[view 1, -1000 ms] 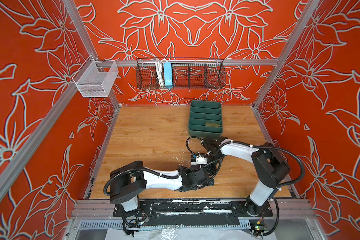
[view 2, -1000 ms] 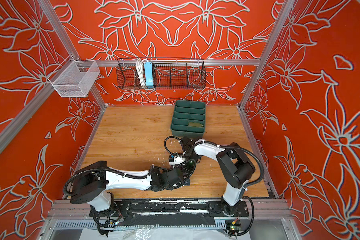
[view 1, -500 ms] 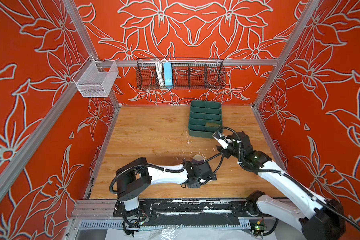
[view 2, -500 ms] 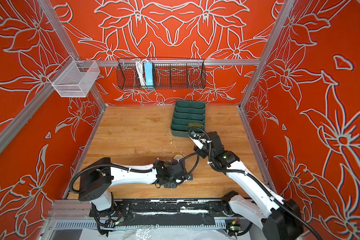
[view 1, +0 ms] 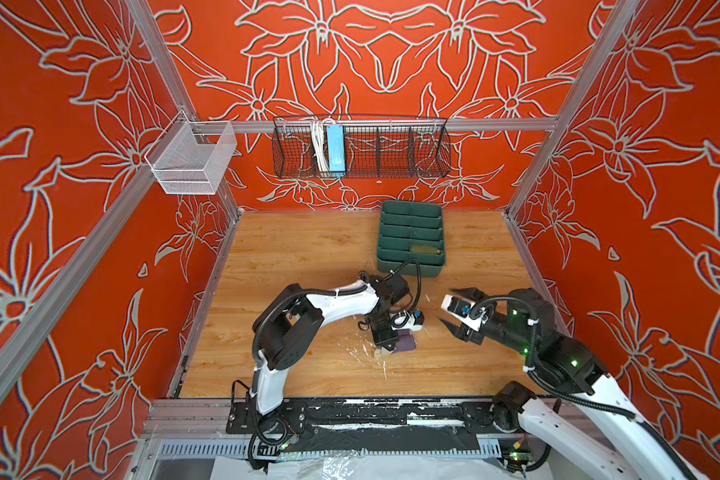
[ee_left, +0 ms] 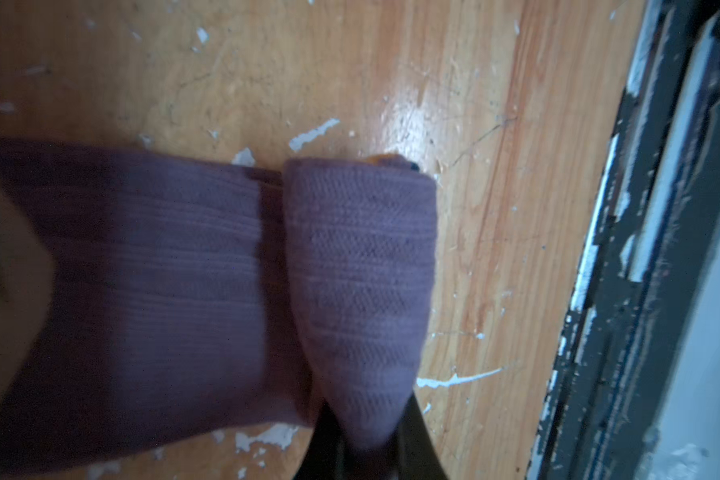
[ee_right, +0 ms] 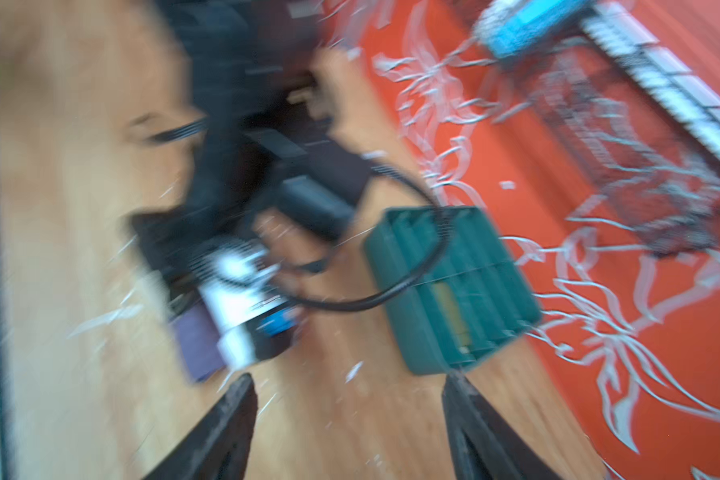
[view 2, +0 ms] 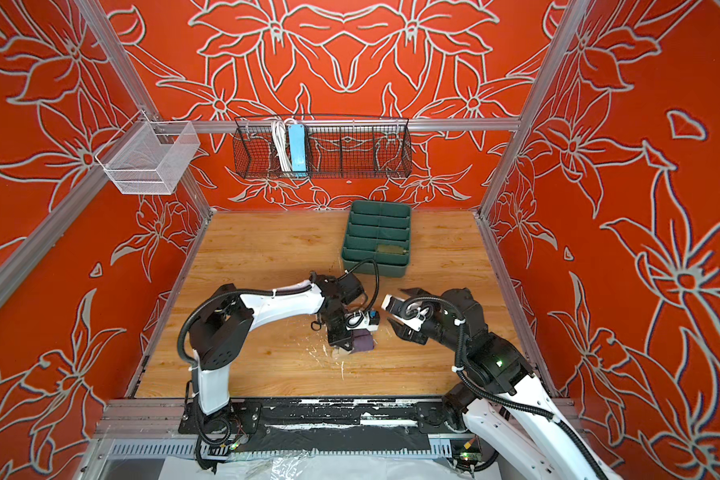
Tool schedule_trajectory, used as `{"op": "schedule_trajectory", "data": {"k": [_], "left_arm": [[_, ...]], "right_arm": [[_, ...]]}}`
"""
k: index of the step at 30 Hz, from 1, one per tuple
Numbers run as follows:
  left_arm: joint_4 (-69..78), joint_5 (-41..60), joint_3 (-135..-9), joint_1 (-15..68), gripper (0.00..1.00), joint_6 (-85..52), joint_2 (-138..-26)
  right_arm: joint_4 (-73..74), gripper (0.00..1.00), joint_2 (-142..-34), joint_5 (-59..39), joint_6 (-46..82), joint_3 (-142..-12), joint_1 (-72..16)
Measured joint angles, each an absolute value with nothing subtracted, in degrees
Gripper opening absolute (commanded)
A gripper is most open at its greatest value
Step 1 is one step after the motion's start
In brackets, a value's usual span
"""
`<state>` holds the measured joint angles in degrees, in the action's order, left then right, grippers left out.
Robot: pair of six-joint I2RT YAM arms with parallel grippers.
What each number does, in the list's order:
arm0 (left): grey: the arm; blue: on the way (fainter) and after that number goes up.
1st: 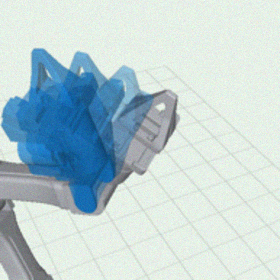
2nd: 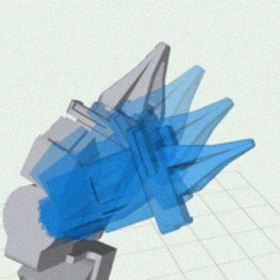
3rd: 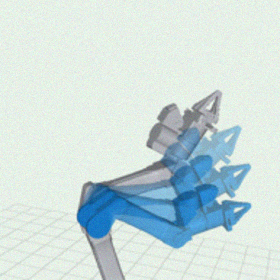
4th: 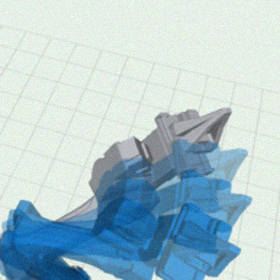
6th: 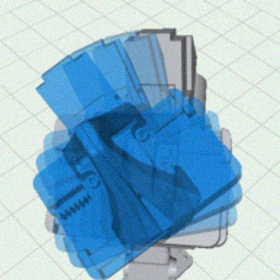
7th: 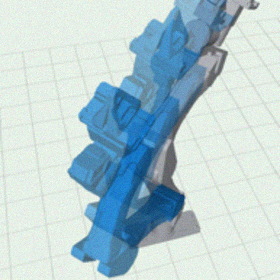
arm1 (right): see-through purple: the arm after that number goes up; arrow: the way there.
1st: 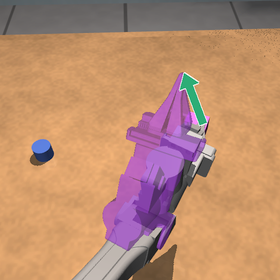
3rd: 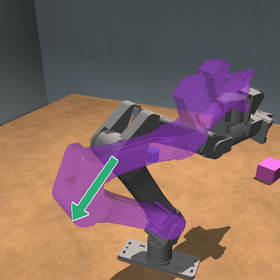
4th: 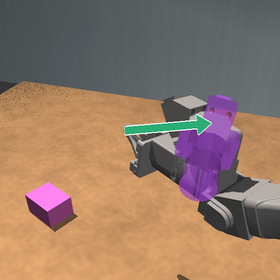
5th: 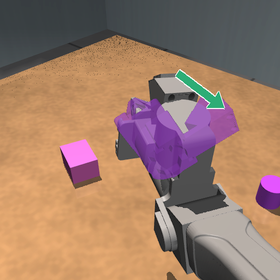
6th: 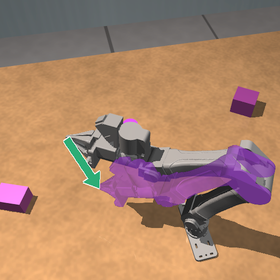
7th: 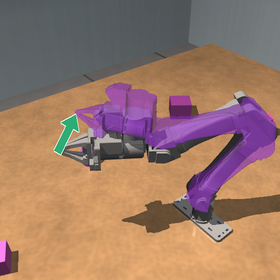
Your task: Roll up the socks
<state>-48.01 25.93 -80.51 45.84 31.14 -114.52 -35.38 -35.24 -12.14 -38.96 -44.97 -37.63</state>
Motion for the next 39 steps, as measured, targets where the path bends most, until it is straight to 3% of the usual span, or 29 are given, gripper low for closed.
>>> {"op": "schedule_trajectory", "data": {"k": [5,9,18,27,34,37,39], "left_arm": [[-52.86,32.27,-84.77,43.05,0.08,30.61,-119.2],[-53.19,34.04,-85.03,42.7,0.08,29.5,-119.72],[-53.6,35.46,-85.67,42.68,0.09,28.23,-120.64],[-54.61,36.03,-86.78,42.63,0.09,27.97,-121.58],[-54.08,35.73,-85.95,42.52,0.13,27.18,-120.77],[-53.25,34.33,-84.9,42.48,0.25,27.2,-119.57],[-51.42,33.52,-83.29,42.5,0.43,27.03,-118.02]], "right_arm": [[-39.51,0.69,-42.15,0.14,-41.87,-42.46,-56.23],[-32.56,0.71,-51.31,11.88,-42.54,-35.03,-66.89],[-7.84,0.7,-68.66,18.94,-44.05,-25.8,-67.31],[5.13,0.48,-74.65,17.28,-44.95,-25.34,-62.52],[5.21,0.19,-77.97,14.94,-44.71,-26.7,-61.78],[3.92,0.03,-78.5,14.26,-44.49,-27.86,-61.58],[2.76,0.0,-78.83,13.63,-44.12,-28.73,-61.45]]}}
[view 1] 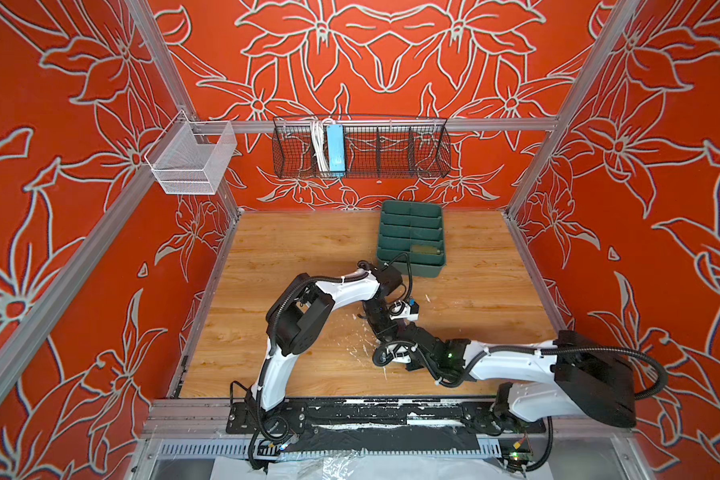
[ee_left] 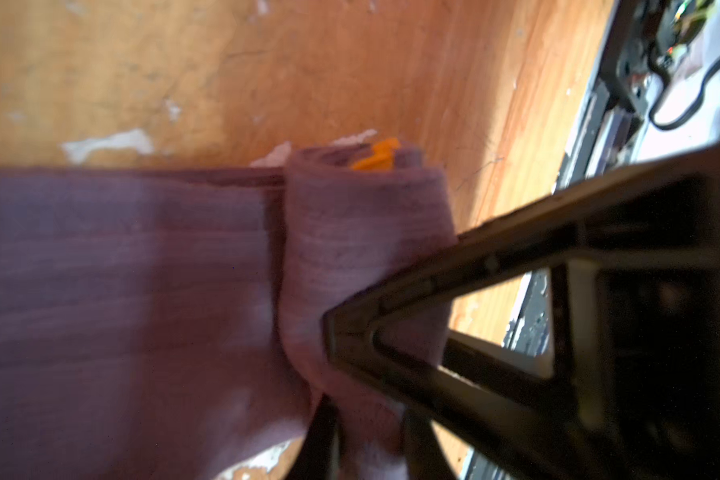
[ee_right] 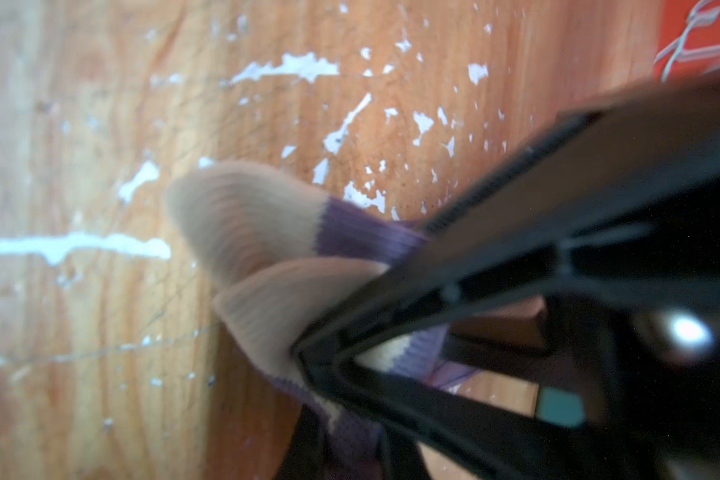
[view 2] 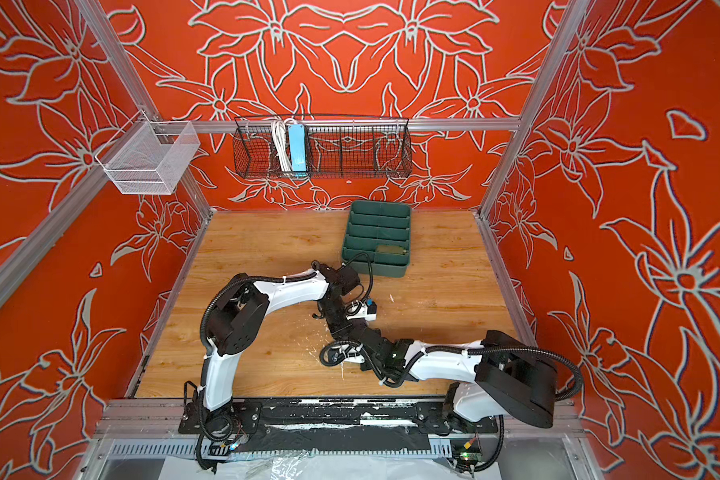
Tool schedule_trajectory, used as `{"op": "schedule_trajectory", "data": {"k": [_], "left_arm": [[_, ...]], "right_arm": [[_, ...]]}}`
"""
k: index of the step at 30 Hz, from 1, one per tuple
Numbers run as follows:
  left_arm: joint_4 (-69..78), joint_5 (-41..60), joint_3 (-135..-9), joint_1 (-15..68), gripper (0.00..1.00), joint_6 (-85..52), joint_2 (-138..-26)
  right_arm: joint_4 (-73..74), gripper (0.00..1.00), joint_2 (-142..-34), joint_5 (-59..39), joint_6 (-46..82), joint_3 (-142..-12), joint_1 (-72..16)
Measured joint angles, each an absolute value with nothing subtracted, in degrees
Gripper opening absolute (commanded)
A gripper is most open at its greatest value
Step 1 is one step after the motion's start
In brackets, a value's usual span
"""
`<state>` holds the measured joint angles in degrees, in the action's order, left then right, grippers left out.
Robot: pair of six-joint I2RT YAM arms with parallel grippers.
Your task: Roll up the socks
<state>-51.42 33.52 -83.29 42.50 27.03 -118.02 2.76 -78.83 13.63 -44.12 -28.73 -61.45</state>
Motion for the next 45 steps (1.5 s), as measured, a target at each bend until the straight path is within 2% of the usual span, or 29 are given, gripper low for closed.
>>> {"op": "schedule_trajectory", "data": {"k": [3,4,5,11,18,21,24,27,30,33,37,45], "left_arm": [[-46.78,31.48,-79.13,42.65,0.72,25.87,-114.04],[-44.99,30.24,-77.34,42.63,0.95,25.47,-112.29],[-43.0,28.95,-75.77,42.46,0.98,25.04,-110.45],[-29.89,19.77,-64.49,41.82,0.97,20.86,-94.83],[-11.33,-7.31,-46.02,40.6,0.97,14.41,-66.5],[-8.88,-13.76,-41.65,38.44,0.97,12.6,-55.57],[-9.63,-14.87,-40.23,36.88,0.97,12.23,-45.28],[-12.19,-7.84,-40.16,36.75,0.97,15.07,-35.86],[-14.17,1.85,-40.07,36.75,1.0,19.64,-29.04],[-16.64,7.55,-41.06,36.88,0.98,22.46,-30.39],[-17.93,8.56,-41.91,39.75,0.98,26.44,-37.74],[-7.9,-6.22,-32.05,61.14,0.95,42.92,-53.06]], "right_arm": [[1.37,0.0,-79.07,12.75,-43.9,-29.56,-61.34],[0.62,0.0,-79.05,12.45,-43.92,-29.82,-61.34],[-0.36,0.0,-79.07,11.81,-44.07,-30.26,-61.34],[-8.4,0.0,-81.12,7.86,-42.61,-35.64,-60.64],[-20.29,0.0,-86.52,-1.93,-40.73,-45.21,-57.1],[-26.52,0.0,-90.74,-6.98,-40.29,-51.03,-54.54],[-32.51,0.0,-95.0,-12.43,-40.23,-56.55,-51.57],[-37.08,0.0,-98.35,-17.15,-40.58,-60.51,-48.97],[-39.9,0.13,-100.51,-20.1,-41.8,-62.94,-47.11],[-41.25,0.18,-101.71,-22.33,-43.35,-64.01,-45.17],[-41.5,0.19,-102.1,-24.6,-44.93,-64.03,-43.05],[-42.44,0.19,-103.72,-27.0,-46.44,-64.97,-41.56]]}}
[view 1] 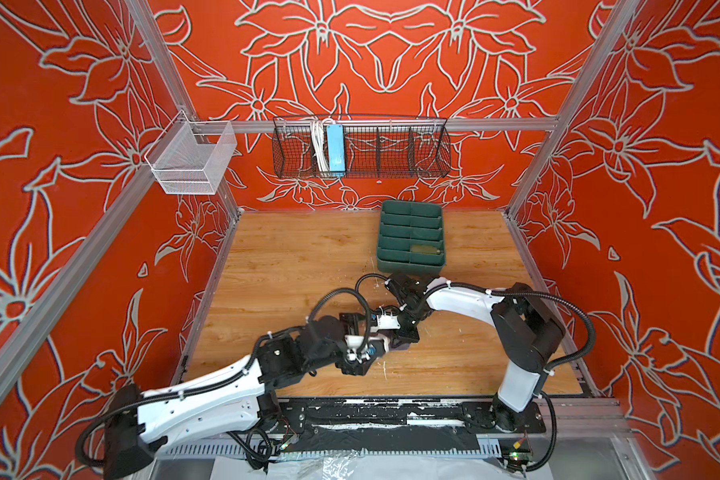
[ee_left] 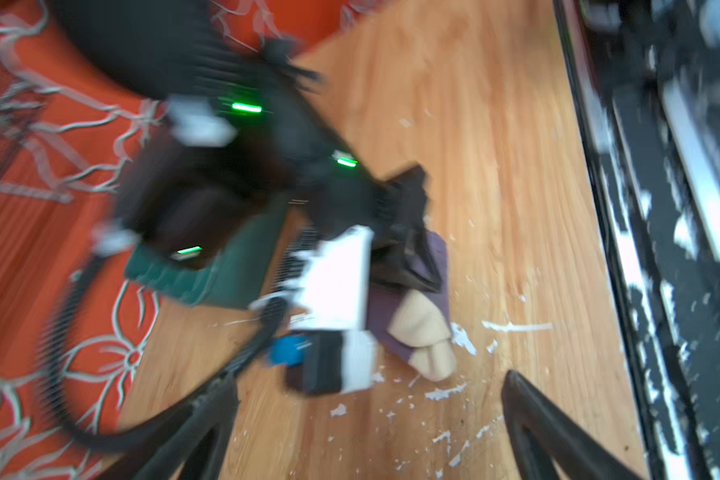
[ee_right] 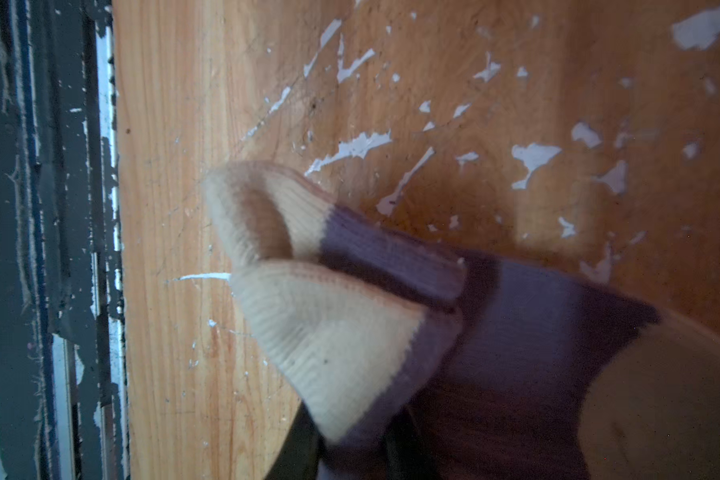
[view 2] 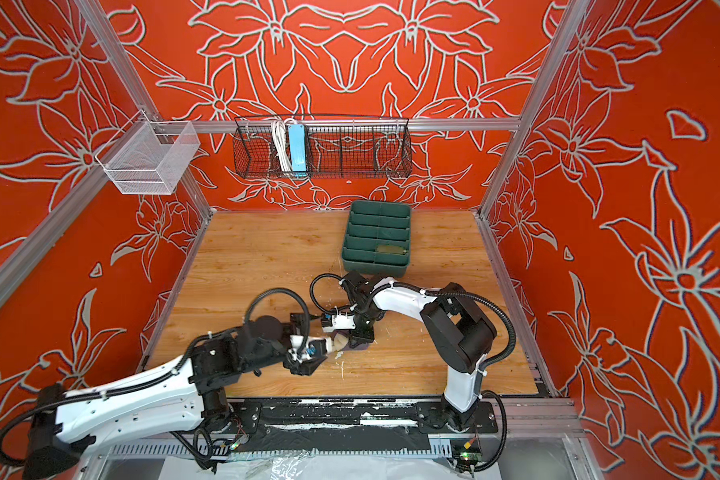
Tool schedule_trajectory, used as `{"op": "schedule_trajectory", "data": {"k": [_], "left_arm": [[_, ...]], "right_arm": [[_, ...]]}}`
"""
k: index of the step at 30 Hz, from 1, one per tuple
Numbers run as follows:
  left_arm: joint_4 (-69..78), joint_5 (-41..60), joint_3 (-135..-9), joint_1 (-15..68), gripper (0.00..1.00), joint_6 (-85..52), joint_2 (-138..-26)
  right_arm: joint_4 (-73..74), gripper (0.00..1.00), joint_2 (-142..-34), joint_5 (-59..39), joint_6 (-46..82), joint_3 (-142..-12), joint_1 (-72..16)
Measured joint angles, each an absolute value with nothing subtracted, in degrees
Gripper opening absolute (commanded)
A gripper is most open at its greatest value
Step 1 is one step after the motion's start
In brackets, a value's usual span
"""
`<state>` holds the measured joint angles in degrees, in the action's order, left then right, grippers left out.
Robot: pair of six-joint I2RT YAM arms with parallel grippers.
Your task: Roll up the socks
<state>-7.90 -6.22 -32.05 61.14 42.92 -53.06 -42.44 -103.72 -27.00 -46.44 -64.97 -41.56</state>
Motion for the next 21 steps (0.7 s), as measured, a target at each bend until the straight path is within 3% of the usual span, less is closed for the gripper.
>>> {"op": "schedule_trajectory", "data": {"k": [5,11,16,21], "left_arm": [[1.19,-16.14,-31.42,68.16,0.89,47.62,-68.6],[11.29,-24.8,-32.18,70.08,0.84,50.22,-83.29],[13.69,-31.75,-36.4,69.71,0.69,49.76,-92.09],[18.11,-35.75,-37.32,69.41,0.42,50.35,-97.01]], "right_arm": [[-42.54,0.19,-104.05,-27.81,-46.68,-65.04,-41.04],[-43.94,0.19,-105.32,-29.67,-46.96,-66.19,-40.03],[-44.91,0.19,-105.82,-30.81,-47.03,-66.65,-38.87],[-45.74,0.19,-106.3,-30.94,-47.16,-67.26,-38.22]]}}
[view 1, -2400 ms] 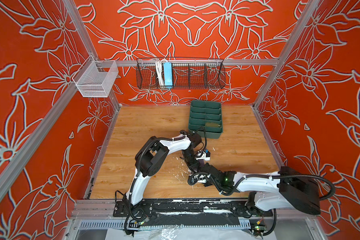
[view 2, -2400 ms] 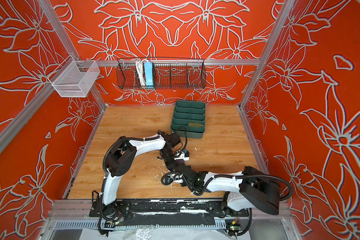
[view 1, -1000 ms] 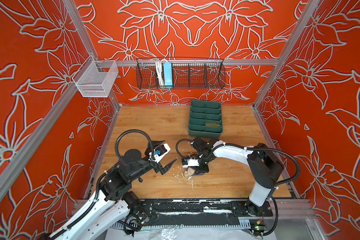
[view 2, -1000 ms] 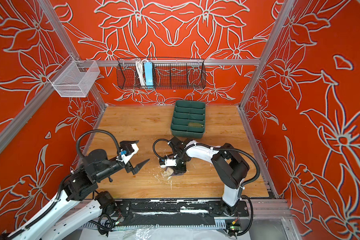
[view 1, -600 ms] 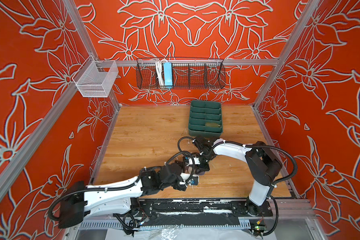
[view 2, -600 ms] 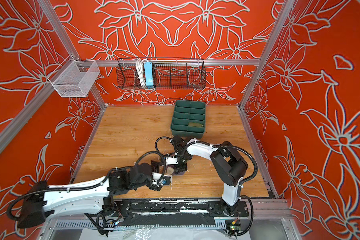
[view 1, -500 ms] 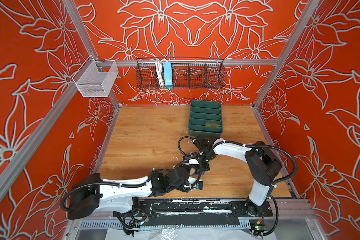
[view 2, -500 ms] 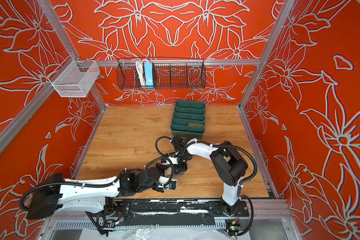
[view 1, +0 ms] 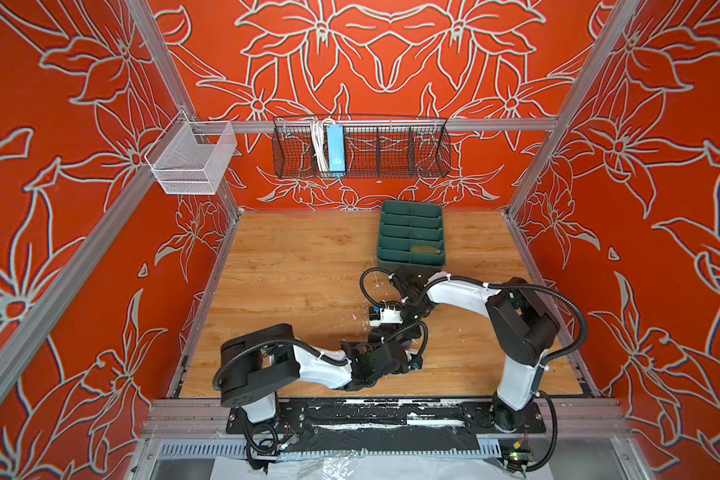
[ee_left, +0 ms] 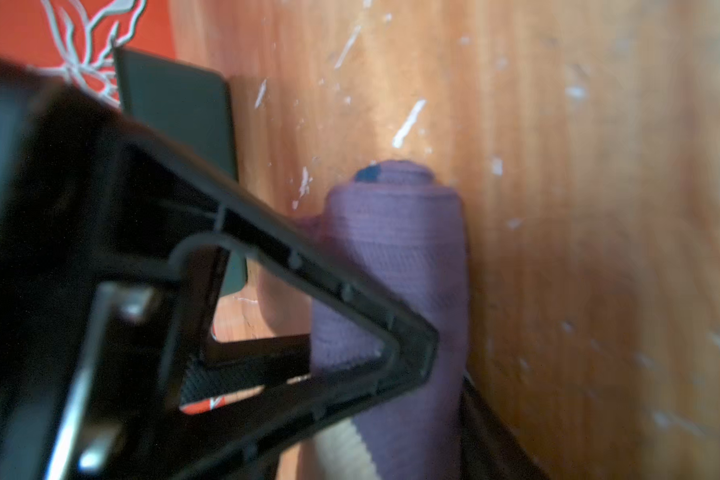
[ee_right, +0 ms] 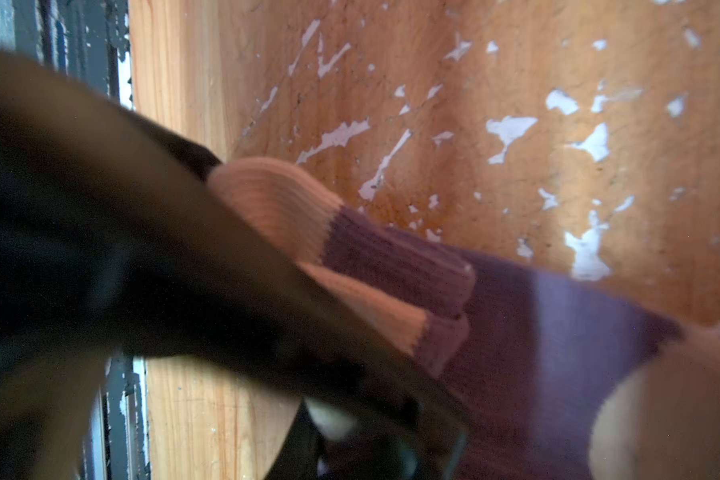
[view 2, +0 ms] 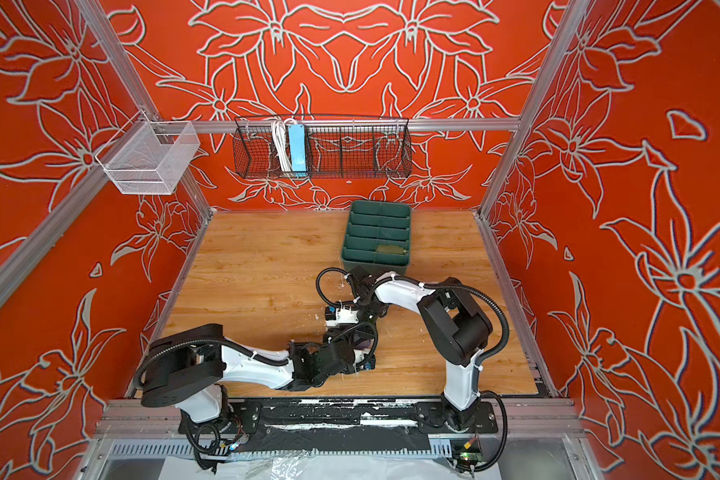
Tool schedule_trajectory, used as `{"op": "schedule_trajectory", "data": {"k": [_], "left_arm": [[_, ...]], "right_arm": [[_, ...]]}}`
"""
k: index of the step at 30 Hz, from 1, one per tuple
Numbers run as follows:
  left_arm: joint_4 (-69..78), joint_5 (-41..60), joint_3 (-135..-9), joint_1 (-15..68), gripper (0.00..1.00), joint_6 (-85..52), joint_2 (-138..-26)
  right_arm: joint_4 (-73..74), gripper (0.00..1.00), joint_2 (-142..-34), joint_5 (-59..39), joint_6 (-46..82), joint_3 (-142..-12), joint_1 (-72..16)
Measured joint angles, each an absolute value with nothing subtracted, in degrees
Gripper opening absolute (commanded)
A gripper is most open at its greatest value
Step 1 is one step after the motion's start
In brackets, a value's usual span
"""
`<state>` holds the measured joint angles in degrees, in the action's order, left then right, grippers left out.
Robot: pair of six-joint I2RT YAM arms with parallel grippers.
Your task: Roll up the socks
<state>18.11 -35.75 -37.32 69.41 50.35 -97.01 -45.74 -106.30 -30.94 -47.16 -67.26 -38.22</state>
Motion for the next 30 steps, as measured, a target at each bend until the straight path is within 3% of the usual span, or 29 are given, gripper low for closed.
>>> {"op": "schedule_trajectory", "data": {"k": [6,10,11,12,13,21,26,30], "left_arm": [[21.21,-38.72,-37.39,69.58,0.14,51.66,-99.59],[18.79,-38.46,-38.22,69.47,0.07,51.79,-99.46],[17.37,-38.11,-38.76,69.38,0.06,51.59,-99.22],[15.79,-37.39,-39.27,69.3,0.06,51.33,-98.85],[14.52,-36.84,-39.57,69.3,0.06,50.98,-98.5],[5.76,-33.87,-40.47,69.08,0.04,47.62,-95.79],[-1.43,-31.11,-43.88,68.86,0.05,46.52,-95.77],[-13.26,-23.46,-50.89,66.74,0.06,43.57,-96.12]], "right_arm": [[-46.3,0.22,-106.74,-30.81,-46.98,-67.92,-37.41],[-45.19,0.41,-106.34,-30.02,-45.5,-67.22,-37.3],[-43.94,0.5,-105.51,-29.45,-44.8,-66.28,-37.3],[-42.5,0.93,-104.4,-28.42,-44.18,-65.04,-37.3],[-41.43,0.98,-103.48,-27.46,-44.03,-63.99,-37.34],[-33.52,0.98,-91.53,-20.67,-38.35,-57.14,-32.25],[-24.45,0.98,-77.62,-13.37,-29.43,-52.62,-24.77],[-18.41,0.98,-67.09,-4.99,-23.14,-49.71,-19.92]]}}
